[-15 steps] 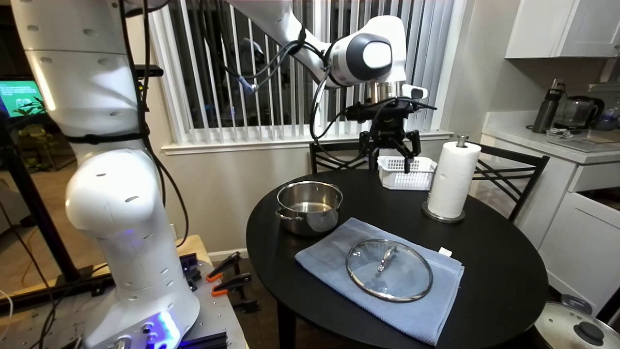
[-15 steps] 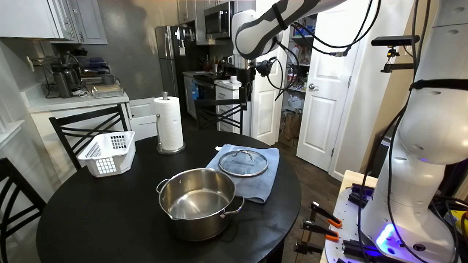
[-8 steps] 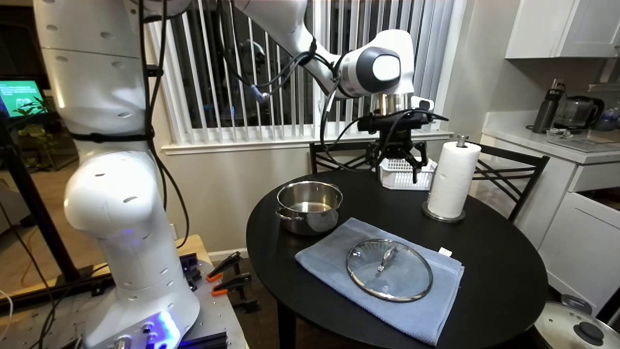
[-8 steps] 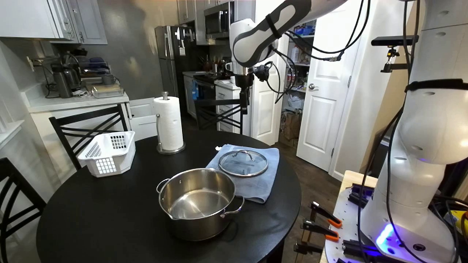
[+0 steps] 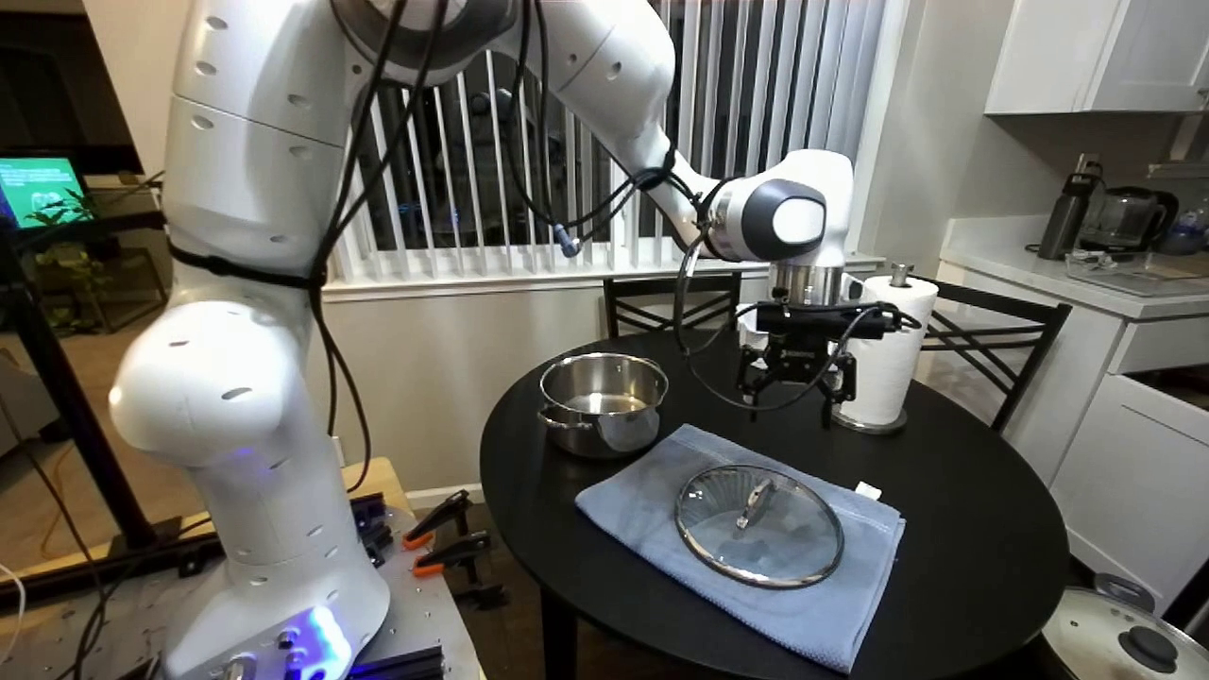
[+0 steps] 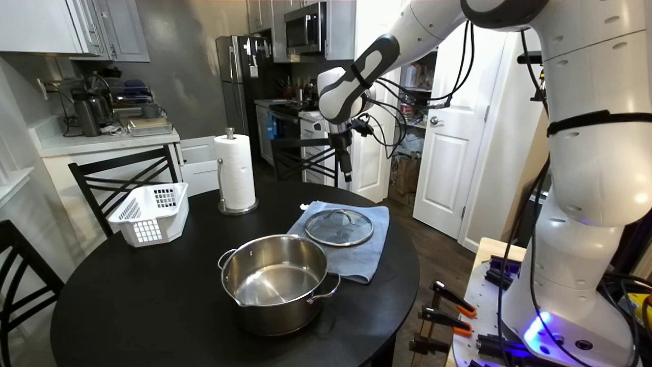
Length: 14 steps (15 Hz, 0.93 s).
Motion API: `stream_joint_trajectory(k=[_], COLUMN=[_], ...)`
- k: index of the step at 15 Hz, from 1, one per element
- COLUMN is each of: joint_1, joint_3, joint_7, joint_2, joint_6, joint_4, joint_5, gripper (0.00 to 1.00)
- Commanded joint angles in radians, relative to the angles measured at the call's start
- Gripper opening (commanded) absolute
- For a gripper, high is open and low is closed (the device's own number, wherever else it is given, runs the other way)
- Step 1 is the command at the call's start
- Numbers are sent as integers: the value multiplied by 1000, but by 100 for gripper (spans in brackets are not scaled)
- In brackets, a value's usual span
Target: Lift the lid from the towel and use it to cover the pot
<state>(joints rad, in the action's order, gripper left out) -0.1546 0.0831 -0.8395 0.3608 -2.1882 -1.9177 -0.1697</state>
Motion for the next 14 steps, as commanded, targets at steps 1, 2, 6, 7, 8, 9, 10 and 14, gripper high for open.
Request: stream_joint_trajectory(k=[1, 2, 6, 7, 8, 9, 10, 14], joint_1=[-12, -13, -12, -15, -24, -33, -38, -61], joint_3=[-11, -11, -13, -16, -25, -35, -44, -86], joint_7=[-4, -7, -10, -1, -11, -6, 11, 26], joint_2=[13, 20, 23, 3, -2, -6, -7, -9], joint_6=[4, 4, 6, -72, -104, -168, -208, -392], joint_4=[11, 17, 24, -22, -45, -77, -102, -201], joint_5=[-5, -5, -5, 4, 30, 71, 120, 283], gripper=[100, 100, 100, 100, 100, 100, 100, 100])
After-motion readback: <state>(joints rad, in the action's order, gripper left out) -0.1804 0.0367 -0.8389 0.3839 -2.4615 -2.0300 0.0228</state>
